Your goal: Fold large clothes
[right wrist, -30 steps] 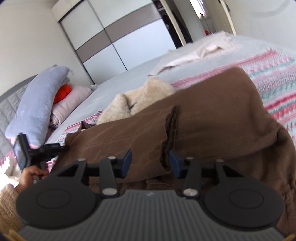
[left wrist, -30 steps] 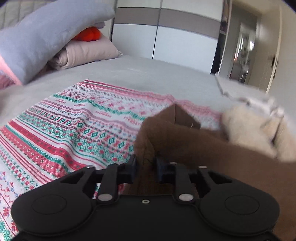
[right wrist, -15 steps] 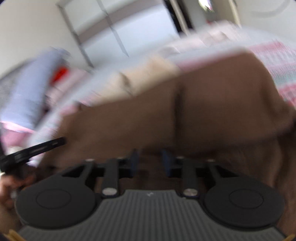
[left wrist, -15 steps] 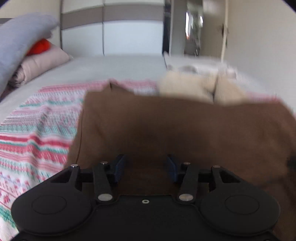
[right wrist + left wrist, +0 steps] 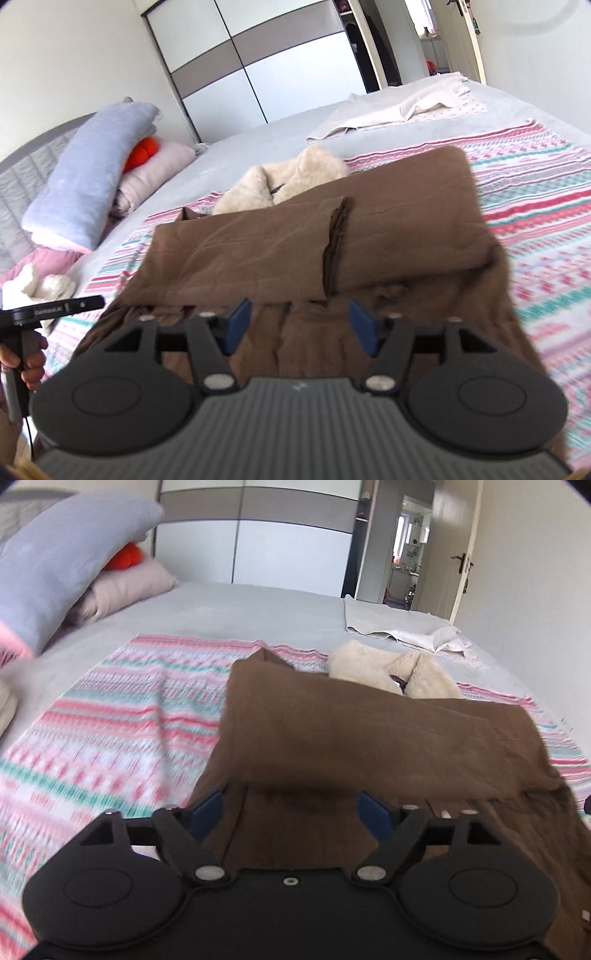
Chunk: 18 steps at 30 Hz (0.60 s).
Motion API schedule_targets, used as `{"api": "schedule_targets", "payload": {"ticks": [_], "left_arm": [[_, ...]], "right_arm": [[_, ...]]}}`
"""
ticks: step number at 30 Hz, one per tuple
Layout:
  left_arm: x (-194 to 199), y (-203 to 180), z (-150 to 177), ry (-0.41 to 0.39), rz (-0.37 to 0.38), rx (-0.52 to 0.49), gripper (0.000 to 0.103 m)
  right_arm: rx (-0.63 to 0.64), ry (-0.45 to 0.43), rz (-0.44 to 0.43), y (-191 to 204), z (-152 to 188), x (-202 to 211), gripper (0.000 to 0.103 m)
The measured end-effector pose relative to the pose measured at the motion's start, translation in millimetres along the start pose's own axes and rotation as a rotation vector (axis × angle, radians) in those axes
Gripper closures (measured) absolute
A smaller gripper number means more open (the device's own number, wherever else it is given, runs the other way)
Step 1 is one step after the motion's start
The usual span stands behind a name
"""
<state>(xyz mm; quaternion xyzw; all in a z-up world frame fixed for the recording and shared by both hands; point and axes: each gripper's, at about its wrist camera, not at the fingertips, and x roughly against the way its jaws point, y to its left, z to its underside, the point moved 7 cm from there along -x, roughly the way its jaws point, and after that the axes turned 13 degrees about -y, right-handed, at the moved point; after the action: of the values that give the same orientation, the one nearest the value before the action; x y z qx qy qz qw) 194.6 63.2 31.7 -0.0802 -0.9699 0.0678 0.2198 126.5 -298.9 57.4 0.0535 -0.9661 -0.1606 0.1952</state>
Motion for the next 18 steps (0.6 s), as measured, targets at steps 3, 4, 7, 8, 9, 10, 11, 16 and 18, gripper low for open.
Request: {"api": "schedule_targets", "payload": {"ticks": [3,4,7,8,9,10,11,16,18], "left_arm": [[35,11,11,0.013,0.020,0.051,0.008],[45,15,14,0.021,0.025,0.056,0.006],[75,26,20,0.037,0.028,0.034,0.002],[84,30,21,0.037,0.030,0.024,0.000],[92,33,22,0.036,0.034,0.015,0.000],[100,37,23,0.038,0.040,0.008,0.000],[106,41,25,0.041,0.048,0.006,0.000],[124,61,43,0.106,0.085,0.043,0.000],[128,67,54,0.148,0.102,0.056,0.000]], "right_arm": [[0.020,-0.002,0.017,-15,-4,34,0.019],[0.002,-0.011,0.023,-22,-4,47,0.015],[-0.101,-0.006,0.034,-42,-2,74,0.012],[-0.129,-0.001,0.038,-48,0,83,0.011],[-0.150,0.006,0.037,-54,2,91,0.010],[-0.164,0.014,0.035,-58,5,100,0.010],[-0.175,0.022,0.032,-61,9,108,0.009],[-0.197,0.066,0.016,-63,33,146,0.006],[-0.168,0.093,0.023,-59,44,157,0.005]]}}
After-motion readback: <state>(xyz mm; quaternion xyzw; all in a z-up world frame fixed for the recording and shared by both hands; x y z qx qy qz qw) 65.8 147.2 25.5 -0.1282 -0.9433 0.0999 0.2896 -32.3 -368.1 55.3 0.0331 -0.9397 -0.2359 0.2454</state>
